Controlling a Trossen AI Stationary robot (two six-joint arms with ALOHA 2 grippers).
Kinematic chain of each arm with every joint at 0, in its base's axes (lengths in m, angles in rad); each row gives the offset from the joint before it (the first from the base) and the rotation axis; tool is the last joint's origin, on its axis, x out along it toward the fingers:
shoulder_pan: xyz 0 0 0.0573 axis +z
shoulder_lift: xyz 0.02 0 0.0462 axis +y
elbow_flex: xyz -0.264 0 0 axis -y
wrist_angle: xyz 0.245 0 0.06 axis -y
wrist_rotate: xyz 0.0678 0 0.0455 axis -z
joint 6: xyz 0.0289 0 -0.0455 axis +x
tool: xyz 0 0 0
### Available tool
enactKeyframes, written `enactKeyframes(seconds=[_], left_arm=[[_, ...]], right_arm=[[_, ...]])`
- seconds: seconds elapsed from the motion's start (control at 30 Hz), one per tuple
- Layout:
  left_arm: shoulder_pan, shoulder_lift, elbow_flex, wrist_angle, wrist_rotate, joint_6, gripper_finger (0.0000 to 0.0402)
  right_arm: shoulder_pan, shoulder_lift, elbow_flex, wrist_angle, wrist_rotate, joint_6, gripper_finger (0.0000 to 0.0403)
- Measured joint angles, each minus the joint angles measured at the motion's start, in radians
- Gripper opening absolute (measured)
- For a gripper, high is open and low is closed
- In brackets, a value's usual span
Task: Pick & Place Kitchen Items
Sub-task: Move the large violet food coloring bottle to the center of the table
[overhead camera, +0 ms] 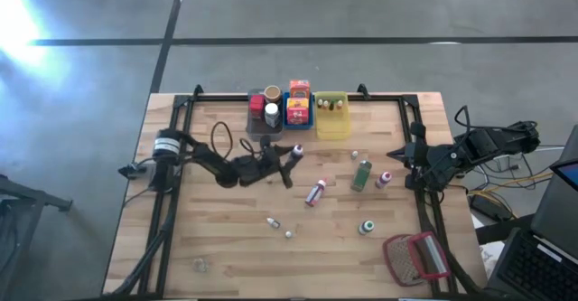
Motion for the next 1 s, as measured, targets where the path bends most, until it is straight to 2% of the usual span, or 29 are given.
enactKeyframes(seconds=[0.2, 0.43, 0.77, 1.0], left_arm=[[0.094, -0.001, -0.005, -0.014, 0.097, -0.013, 0.0163], [0.137, 0.0, -0.007, -0.051, 0.192, 0.018, 0.0163], [0.178, 0.015, -0.054, -0.108, 0.204, 0.043, 0.0163], [0.198, 0.098, -0.088, -0.004, 0.234, 0.027, 0.0163]], right_arm=[[0.0, 0.0, 0.0, 0.0, 0.0, 0.0, 0.0008], [0.0, 0.0, 0.0, 0.0, 0.0, 0.0, 0.0008], [0.0, 0.0, 0.0, 0.0, 0.0, 0.0, 0.0008], [0.0, 0.0, 0.0, 0.0, 0.0, 0.0, 0.0008]])
